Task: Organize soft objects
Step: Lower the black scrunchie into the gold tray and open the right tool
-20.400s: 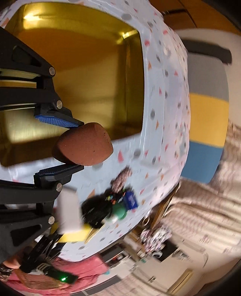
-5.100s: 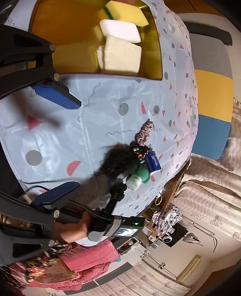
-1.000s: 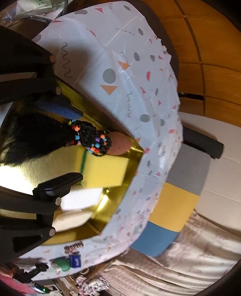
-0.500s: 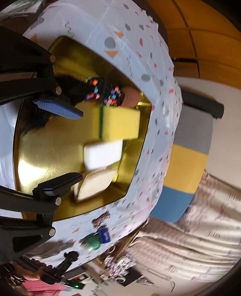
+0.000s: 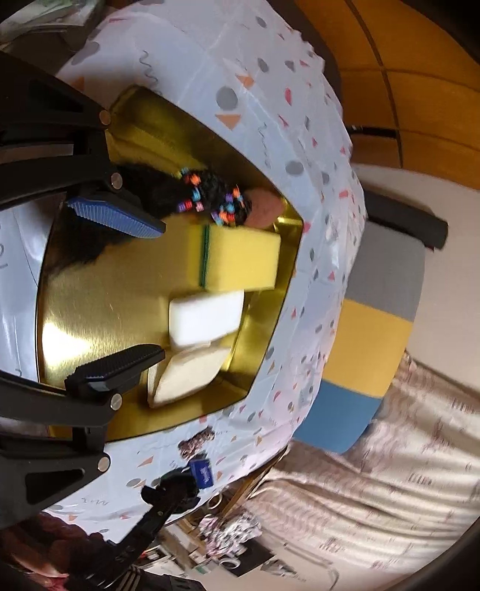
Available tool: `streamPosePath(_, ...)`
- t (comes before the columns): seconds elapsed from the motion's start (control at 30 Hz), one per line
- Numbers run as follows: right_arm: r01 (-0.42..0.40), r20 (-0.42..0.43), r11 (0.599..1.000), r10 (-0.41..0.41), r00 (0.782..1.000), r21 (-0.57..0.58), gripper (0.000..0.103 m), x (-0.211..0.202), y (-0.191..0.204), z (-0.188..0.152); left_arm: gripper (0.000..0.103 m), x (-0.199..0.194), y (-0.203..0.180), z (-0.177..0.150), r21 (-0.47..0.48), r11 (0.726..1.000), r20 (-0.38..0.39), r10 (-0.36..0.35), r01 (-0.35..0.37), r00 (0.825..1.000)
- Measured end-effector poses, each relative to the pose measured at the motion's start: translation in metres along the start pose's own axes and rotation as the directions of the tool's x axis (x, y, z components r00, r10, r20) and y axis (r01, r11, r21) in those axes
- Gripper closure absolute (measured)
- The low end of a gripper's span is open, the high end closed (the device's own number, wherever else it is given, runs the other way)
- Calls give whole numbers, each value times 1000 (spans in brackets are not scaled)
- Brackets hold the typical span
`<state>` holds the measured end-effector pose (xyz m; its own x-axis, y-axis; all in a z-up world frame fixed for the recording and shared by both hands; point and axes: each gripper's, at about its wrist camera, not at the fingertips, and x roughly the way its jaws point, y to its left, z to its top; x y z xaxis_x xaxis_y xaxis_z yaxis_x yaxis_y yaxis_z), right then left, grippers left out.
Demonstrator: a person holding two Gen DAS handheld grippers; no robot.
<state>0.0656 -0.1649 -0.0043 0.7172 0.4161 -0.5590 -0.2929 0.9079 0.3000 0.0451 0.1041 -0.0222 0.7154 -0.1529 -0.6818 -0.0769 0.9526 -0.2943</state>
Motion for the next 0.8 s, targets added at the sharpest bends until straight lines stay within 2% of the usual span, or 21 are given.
streamPosePath(0.13, -92, -114, 994, 85, 990, -57, 72, 36, 47, 5, 42, -3, 13, -1, -39, 999, -3, 14, -14, 1000)
streamPosePath(0.23, -162, -192, 985, 149, 970, -53, 72, 65, 76, 7, 42, -13, 23, 4, -64, 997, 48, 48, -45, 998)
streamPosePath(0.33, -206, -232, 976, 183, 955, -77, 72, 85, 100, 5, 42, -22, 39, 11, -120, 990, 92, 86, -75, 992)
streamPosePath(0.43, -223, -274, 970, 191, 943, -93, 72, 102, 120, 2, 42, -26, 56, 15, -182, 978, 105, 125, -104, 987)
streamPosePath(0.53, -229, -302, 971, 198, 933, -74, 71, 116, 131, 4, 42, -22, 65, 15, -211, 971, 90, 135, -113, 987)
streamPosePath(0.73, -209, -361, 975, 169, 917, -75, 70, 145, 146, 1, 42, -17, 63, 13, -203, 973, 68, 126, -110, 990)
streamPosePath(0.8, -196, -374, 977, 153, 914, -79, 64, 154, 148, -1, 42, -16, 62, 13, -205, 973, 64, 121, -106, 991)
